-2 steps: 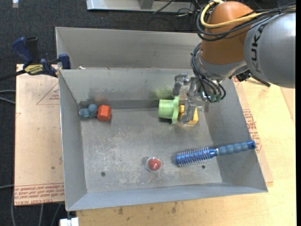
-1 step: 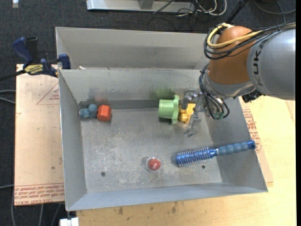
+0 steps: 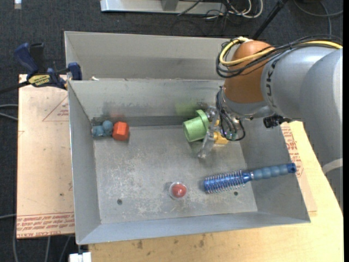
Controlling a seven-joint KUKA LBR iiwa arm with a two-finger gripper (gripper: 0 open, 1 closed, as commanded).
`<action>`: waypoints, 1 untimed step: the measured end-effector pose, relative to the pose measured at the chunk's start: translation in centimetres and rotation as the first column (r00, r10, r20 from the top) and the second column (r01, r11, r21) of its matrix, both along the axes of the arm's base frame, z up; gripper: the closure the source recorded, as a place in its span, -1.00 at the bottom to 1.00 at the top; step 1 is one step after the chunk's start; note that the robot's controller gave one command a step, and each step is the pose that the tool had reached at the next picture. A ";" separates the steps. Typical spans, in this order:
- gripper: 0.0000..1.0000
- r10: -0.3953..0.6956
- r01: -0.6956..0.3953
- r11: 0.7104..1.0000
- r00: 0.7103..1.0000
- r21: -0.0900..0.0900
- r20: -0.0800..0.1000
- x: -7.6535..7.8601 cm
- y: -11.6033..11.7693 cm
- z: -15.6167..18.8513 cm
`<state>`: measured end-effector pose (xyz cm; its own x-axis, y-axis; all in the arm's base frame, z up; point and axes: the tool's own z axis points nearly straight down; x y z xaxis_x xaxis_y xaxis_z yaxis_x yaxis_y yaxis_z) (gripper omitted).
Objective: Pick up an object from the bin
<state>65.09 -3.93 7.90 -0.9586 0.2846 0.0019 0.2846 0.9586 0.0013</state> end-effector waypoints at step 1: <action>1.00 0.000 0.000 1.000 1.000 -0.001 0.007 0.2 -0.1 0.5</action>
Offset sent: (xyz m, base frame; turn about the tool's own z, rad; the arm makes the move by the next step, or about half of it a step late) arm 0.0000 0.0000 0.0000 0.0000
